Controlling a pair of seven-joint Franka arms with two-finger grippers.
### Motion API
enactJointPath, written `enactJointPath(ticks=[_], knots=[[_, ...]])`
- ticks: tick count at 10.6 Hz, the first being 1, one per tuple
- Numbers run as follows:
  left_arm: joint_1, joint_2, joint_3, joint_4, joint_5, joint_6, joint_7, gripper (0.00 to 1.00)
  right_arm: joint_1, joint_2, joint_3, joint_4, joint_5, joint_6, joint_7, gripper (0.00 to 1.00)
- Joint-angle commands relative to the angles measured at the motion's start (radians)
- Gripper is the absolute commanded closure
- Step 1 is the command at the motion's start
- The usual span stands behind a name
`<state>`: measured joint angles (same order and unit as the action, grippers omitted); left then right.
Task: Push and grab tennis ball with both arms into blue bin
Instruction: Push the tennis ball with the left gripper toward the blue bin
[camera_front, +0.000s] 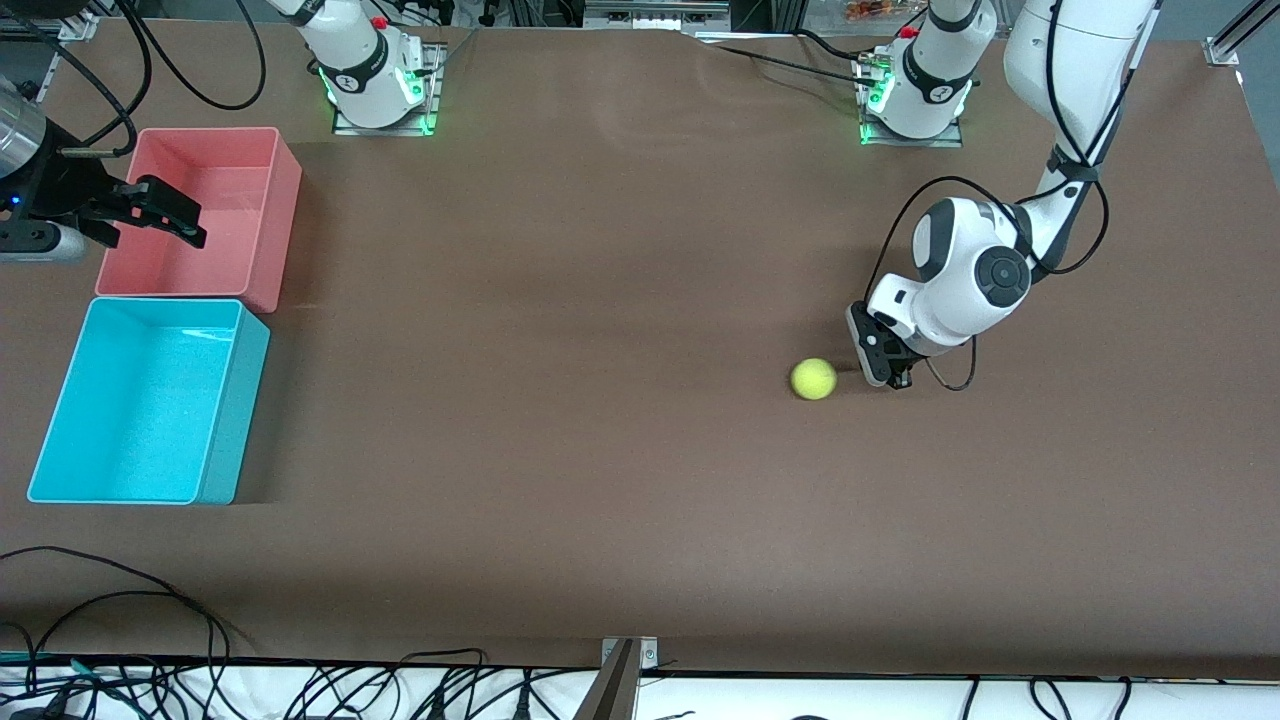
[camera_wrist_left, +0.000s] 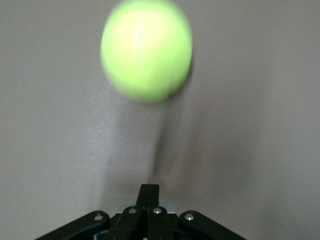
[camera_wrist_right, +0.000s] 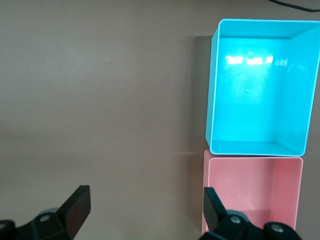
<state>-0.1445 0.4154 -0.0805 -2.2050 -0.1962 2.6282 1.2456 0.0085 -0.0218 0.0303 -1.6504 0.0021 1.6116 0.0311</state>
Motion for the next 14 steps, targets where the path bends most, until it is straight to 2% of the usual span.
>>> enactJointPath(ticks=[1,14], knots=[[0.019,0.006,0.010,0.013,-0.020,-0.004,0.011,1.00,0.001,-0.026,-0.001,-0.023,0.009,0.010,-0.014,0.00],[0.034,-0.016,0.012,0.002,-0.029,-0.008,-0.002,1.00,0.019,-0.014,0.013,-0.015,0.019,0.008,0.006,0.00]])
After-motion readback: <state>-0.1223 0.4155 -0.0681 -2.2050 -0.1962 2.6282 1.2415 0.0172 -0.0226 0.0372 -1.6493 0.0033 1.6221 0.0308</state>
